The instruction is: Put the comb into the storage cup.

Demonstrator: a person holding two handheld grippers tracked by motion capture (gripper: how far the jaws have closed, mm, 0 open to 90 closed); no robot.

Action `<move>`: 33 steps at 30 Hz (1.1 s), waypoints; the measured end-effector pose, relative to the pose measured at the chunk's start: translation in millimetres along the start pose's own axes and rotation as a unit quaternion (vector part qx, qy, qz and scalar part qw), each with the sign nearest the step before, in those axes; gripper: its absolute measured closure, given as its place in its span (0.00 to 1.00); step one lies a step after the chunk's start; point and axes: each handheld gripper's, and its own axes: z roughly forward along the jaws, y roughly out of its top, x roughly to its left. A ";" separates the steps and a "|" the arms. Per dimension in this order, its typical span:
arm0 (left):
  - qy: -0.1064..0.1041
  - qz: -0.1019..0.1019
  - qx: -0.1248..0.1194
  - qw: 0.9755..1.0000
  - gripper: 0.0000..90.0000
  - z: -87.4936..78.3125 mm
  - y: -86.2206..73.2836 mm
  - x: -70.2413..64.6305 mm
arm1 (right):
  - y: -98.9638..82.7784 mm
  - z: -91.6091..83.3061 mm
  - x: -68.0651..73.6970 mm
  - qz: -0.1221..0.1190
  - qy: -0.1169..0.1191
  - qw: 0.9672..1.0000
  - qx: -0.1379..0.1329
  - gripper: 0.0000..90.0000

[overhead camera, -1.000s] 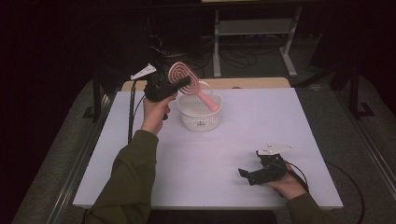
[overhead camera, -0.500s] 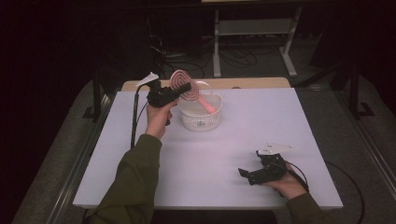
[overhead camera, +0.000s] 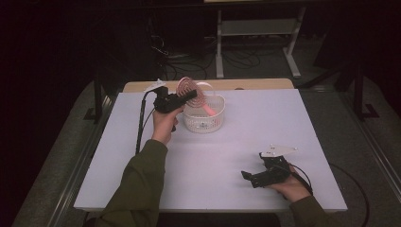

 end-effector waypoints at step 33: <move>0.047 0.048 0.025 0.997 0.65 -8.1 -7.3 7.6 | 0.2 1.8 1.7 -0.004 0.003 1.000 0.005 0.00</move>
